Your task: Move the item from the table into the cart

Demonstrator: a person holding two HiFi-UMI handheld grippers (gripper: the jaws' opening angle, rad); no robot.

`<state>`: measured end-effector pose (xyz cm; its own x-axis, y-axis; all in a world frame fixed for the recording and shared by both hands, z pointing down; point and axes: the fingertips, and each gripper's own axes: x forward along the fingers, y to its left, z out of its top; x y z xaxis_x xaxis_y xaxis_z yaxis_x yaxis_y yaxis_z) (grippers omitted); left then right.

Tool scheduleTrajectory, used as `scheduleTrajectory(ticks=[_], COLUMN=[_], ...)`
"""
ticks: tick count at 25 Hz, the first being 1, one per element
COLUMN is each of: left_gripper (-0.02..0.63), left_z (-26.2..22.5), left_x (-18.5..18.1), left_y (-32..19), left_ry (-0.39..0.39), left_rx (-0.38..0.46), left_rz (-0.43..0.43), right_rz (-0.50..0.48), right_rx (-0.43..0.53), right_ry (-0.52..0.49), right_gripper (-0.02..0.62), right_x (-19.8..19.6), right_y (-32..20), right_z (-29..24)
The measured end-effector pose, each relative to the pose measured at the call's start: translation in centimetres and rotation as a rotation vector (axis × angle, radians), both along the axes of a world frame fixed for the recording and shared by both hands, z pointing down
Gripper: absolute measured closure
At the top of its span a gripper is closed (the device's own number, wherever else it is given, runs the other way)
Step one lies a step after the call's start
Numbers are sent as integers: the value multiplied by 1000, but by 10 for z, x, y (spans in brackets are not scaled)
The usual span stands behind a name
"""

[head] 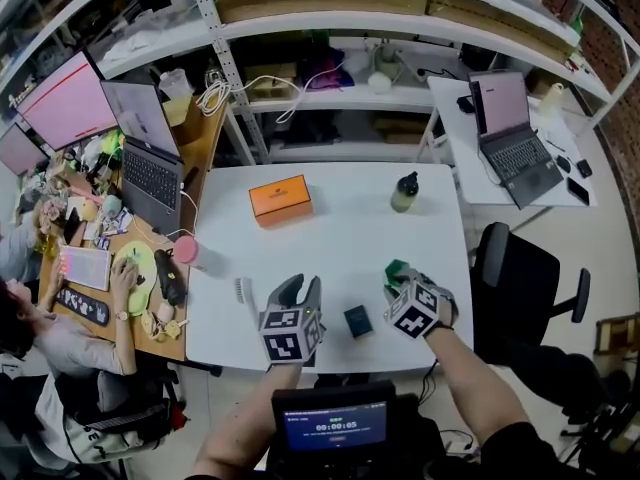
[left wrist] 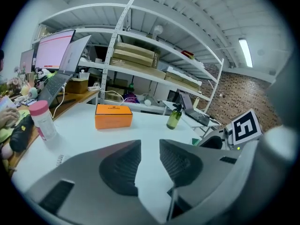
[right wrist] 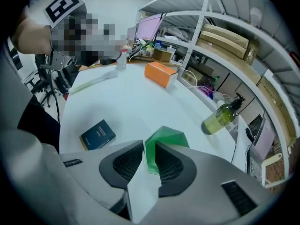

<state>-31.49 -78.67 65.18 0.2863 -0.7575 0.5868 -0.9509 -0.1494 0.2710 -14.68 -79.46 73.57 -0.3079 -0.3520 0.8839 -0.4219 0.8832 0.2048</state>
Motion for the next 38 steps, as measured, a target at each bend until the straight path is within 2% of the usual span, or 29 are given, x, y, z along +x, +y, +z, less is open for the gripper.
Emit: scheduleTrajectory(ticks=[4,6,10,15,18,21,25,28,33,38], left_gripper=[471,471,471,471,503,506,560,595,603,603], left_z=[9,10,3,-18,-45,-76,-120,-153,-206,-249], left_x=[0,-1,2,7,20,45,87,121,176,231], left_y=[-5,-6,-7,-9,-9,-12,-8,-1,28,83], left_ry=[11,18,18,11,7,23,25,50,153,263], left_rx=[-1,-2,10,53,127,202,290,355,445,502], left_rz=[28,32,41,47,44,88,210,323,547,754], right_rz=[-49,-59,-67,-24,7,54,162,283,514,731], right_rx=[-15,-15,-24,13,37,97,199,283,437,586], right_ry=[105,125,126,52,-26,-90,-144,-166,-185,-156], right_gripper=[531,580,586,595,595,595,595,595,595,595], right_x=[-5,-7,-6,-1,8,27,63,93,140,183], right_y=[-5,-5,-2,-3,3,8,24,48,104,196], right_z=[9,9,7,-17,-48,-87,-149,-200,-280,-341])
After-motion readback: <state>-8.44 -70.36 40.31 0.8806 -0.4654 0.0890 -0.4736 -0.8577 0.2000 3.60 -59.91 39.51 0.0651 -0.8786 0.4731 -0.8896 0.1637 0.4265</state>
